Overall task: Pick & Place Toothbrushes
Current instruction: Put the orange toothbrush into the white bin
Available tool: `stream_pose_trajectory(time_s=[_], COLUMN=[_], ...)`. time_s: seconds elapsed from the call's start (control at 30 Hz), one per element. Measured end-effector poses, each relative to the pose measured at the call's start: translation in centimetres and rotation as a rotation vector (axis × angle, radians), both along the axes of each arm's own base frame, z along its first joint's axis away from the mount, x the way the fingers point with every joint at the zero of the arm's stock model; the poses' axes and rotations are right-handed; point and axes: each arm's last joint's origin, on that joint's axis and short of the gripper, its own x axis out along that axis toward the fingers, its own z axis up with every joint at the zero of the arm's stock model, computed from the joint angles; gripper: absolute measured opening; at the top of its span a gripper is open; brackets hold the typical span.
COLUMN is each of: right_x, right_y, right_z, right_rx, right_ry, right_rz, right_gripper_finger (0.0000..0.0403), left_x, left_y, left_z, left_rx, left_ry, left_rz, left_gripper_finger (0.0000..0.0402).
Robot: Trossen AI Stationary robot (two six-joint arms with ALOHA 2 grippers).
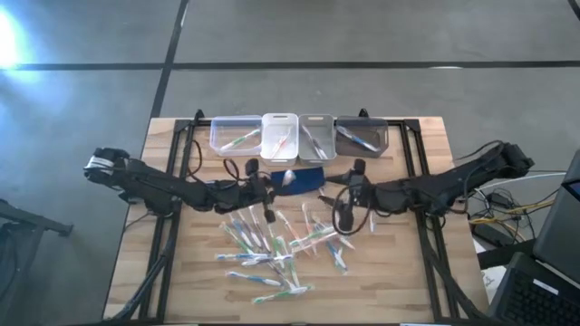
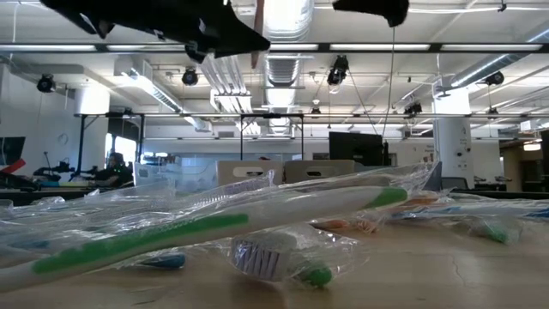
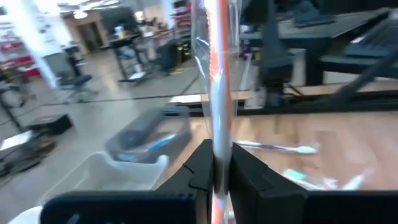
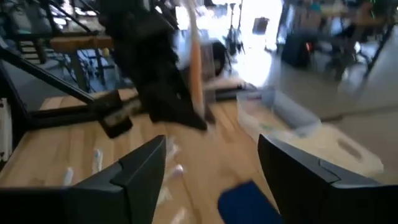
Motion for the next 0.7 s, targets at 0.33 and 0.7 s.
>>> stream_pose_trajectory(time_s=[0.33,0.7], right_x=[-2.8,-3.8], right_y=[-1.8,-2.2], right_z=[-1.9,-2.1], right_rx=[0.025,0.066], right_ry=[0.112,0.12], right_rz=[-0.473,-0.52], right_gripper_finger=[0.026,0.0231], left_x=[0.8,0.3], left_y=[3.4,8.8], left_z=[2.7,6.6], left_rx=[-0.113,-0.272], left_ry=[0.218,0.277], left_rz=[0.237,0.419], left_gripper_finger=[0.0032,0.0032])
